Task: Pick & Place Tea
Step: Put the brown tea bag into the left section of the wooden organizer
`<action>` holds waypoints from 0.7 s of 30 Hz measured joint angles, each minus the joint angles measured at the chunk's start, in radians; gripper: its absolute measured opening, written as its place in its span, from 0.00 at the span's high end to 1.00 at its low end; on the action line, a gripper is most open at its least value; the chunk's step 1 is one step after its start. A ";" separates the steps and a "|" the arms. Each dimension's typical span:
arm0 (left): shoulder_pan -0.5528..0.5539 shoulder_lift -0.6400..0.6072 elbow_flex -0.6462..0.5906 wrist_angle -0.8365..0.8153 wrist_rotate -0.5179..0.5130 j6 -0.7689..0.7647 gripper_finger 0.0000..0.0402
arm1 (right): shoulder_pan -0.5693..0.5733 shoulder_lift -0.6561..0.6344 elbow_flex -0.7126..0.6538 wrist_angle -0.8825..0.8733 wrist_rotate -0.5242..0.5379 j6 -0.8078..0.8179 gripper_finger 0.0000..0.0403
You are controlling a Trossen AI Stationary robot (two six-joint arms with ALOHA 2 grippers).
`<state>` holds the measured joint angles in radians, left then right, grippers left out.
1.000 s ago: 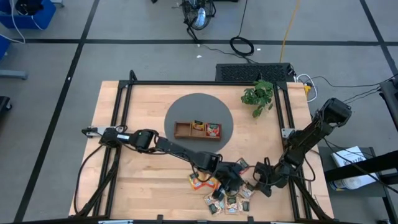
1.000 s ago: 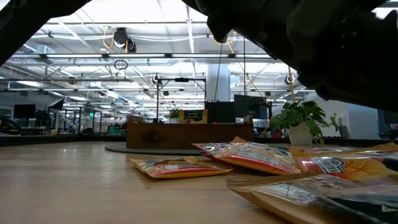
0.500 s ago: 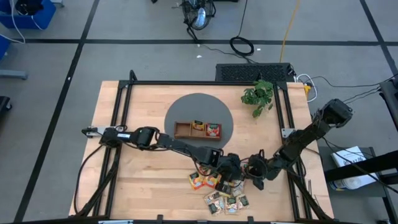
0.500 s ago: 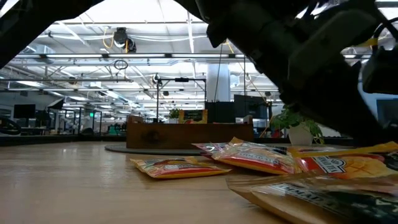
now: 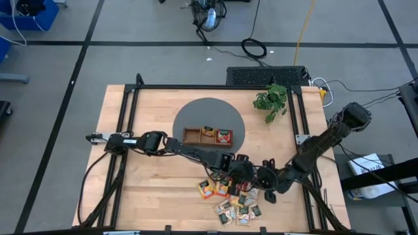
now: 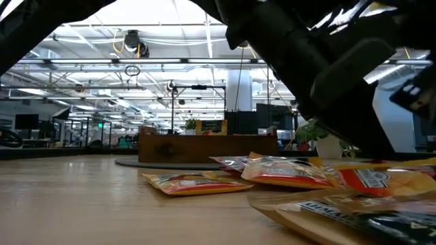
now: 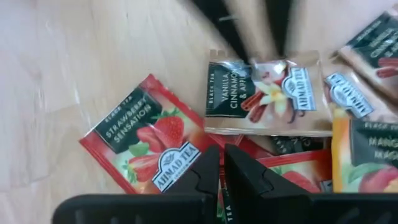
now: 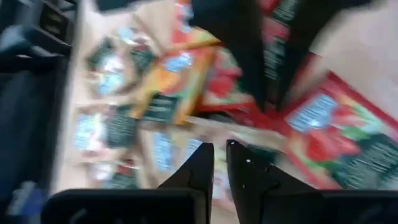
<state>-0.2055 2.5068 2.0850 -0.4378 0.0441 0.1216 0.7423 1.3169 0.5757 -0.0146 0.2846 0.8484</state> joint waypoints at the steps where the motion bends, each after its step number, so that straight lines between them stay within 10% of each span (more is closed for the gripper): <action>1: 0.000 0.000 0.000 0.001 0.000 0.002 0.92 | 0.010 0.005 0.009 -0.002 -0.006 0.003 0.93; 21: 0.005 0.002 -0.001 0.039 0.130 -0.065 0.91 | 0.047 0.240 0.020 0.065 -0.103 0.065 1.00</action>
<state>-0.2009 2.5088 2.0838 -0.3985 0.1738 0.0567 0.7890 1.5569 0.5953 0.0502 0.1815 0.9133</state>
